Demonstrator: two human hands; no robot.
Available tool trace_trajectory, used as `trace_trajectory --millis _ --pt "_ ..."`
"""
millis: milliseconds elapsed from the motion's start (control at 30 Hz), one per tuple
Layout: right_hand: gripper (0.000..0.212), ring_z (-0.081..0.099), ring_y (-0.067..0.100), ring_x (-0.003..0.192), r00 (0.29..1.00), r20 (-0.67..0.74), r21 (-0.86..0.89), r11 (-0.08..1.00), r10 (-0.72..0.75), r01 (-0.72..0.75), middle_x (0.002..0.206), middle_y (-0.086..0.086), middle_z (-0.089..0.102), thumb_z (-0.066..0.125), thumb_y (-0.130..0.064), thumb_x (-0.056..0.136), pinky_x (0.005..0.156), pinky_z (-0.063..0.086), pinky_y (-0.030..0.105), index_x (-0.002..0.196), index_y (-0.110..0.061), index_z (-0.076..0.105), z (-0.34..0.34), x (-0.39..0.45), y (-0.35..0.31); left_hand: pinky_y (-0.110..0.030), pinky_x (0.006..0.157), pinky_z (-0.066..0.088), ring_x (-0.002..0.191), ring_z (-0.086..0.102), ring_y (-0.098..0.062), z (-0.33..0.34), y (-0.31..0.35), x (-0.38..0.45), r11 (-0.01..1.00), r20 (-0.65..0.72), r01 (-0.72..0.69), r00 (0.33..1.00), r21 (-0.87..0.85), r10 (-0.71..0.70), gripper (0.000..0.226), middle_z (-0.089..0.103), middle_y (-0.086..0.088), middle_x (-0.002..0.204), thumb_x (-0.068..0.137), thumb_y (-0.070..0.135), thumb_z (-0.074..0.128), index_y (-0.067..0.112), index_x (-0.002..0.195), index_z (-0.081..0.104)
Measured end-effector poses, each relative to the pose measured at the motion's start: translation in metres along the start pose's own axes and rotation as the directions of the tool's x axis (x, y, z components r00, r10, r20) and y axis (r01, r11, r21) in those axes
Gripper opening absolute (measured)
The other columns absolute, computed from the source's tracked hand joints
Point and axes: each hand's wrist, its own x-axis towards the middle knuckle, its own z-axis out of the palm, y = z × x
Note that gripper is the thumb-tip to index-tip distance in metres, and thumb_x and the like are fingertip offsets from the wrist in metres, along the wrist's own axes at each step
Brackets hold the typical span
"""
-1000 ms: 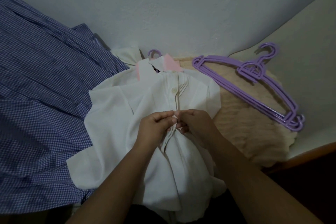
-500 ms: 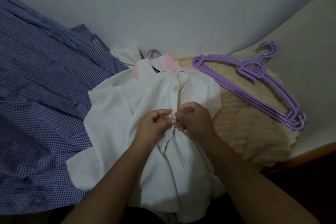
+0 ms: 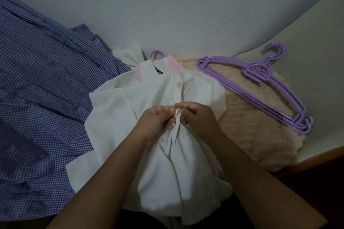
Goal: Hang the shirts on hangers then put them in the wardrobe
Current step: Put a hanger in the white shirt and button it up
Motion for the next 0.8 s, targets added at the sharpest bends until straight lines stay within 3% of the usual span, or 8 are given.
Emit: trace_trajectory --millis 100,133,267,333,400,567,667,800 --pt "0.026 0.060 0.008 0.078 0.998 -0.043 -0.160 0.986 -0.052 0.044 0.087 -0.003 0.066 0.052 -0.006 0.090 0.078 0.050 0.024 0.108 -0.011 0.070 0.002 0.008 -0.001 -0.027 0.056 0.044 0.056 0.052 -0.013 0.006 0.010 -0.001 0.955 -0.093 -0.047 0.993 0.292 0.078 0.011 0.059 -0.006 0.072 0.091 0.016 0.064 0.011 0.100 0.064" --pt "0.029 0.061 0.011 0.083 0.999 -0.034 -0.170 0.985 -0.028 0.022 0.092 -0.002 0.065 0.050 -0.006 0.090 0.079 0.050 0.025 0.113 -0.011 0.067 0.002 0.009 0.001 -0.027 0.056 0.045 0.059 0.054 -0.013 0.007 0.012 -0.004 0.891 -0.087 -0.029 0.993 0.454 0.076 0.023 0.059 -0.002 0.078 0.085 0.022 0.071 0.015 0.104 0.060" --pt "0.037 0.065 0.025 0.092 0.995 -0.029 -0.221 0.970 0.093 -0.097 0.093 -0.002 0.062 0.052 -0.010 0.089 0.081 0.051 0.034 0.126 -0.014 0.058 -0.007 -0.005 0.017 -0.020 0.064 0.048 0.083 0.057 -0.010 -0.005 0.016 -0.026 0.452 0.007 0.085 0.980 0.888 -0.198 0.069 0.059 0.006 0.095 0.068 0.027 0.086 0.022 0.122 0.043" --pt "0.045 0.062 0.016 0.085 0.988 0.001 -0.236 0.960 0.153 -0.149 0.092 -0.001 0.061 0.064 -0.012 0.085 0.078 0.050 0.027 0.129 -0.016 0.054 -0.013 -0.020 0.023 -0.025 0.071 0.050 0.088 0.056 -0.014 -0.016 0.014 -0.036 0.380 -0.003 0.109 0.963 0.918 -0.271 0.070 0.058 0.005 0.098 0.075 0.013 0.079 0.023 0.131 0.039" --pt "0.061 0.054 0.011 0.092 0.977 0.068 -0.311 0.935 0.201 -0.171 0.104 -0.001 0.056 0.073 -0.013 0.079 0.079 0.043 0.021 0.134 -0.018 0.048 -0.019 -0.039 0.028 -0.028 0.070 0.052 0.083 0.056 -0.016 -0.025 0.010 -0.043 0.415 -0.009 0.130 0.960 0.901 -0.281 0.069 0.055 0.002 0.095 0.080 0.000 0.068 0.025 0.135 0.036" --pt "0.063 0.050 0.011 0.085 0.976 0.030 -0.449 0.876 0.214 -0.178 0.102 0.001 0.051 0.057 0.003 0.082 0.059 0.036 0.013 0.139 -0.021 0.042 -0.025 -0.065 0.031 -0.019 0.059 0.045 0.073 0.053 -0.014 -0.043 0.012 -0.062 0.511 -0.034 0.104 0.989 0.853 -0.145 0.052 0.054 0.001 0.083 0.084 -0.001 0.060 0.021 0.127 0.043" --pt "0.060 0.051 0.020 0.098 0.993 -0.018 -0.570 0.815 0.113 -0.103 0.112 0.008 0.049 0.050 0.006 0.080 0.076 0.039 0.021 0.135 -0.017 0.045 -0.028 -0.072 0.020 -0.016 0.056 0.037 0.074 0.050 -0.014 -0.050 0.010 -0.073 0.358 -0.050 0.028 0.997 0.933 0.053 0.036 0.055 -0.002 0.090 0.089 0.005 0.056 0.013 0.121 0.044" --pt "0.055 0.049 0.024 0.105 0.999 0.033 -0.674 0.737 -0.034 0.048 0.117 0.010 0.046 0.047 0.006 0.079 0.080 0.035 0.020 0.130 -0.013 0.049 -0.019 -0.083 0.016 -0.028 0.083 0.041 0.105 0.051 -0.026 -0.042 -0.001 -0.084 0.173 -0.060 0.014 0.963 0.985 0.264 0.044 0.048 -0.009 0.123 0.086 -0.001 0.055 0.015 0.126 0.049"
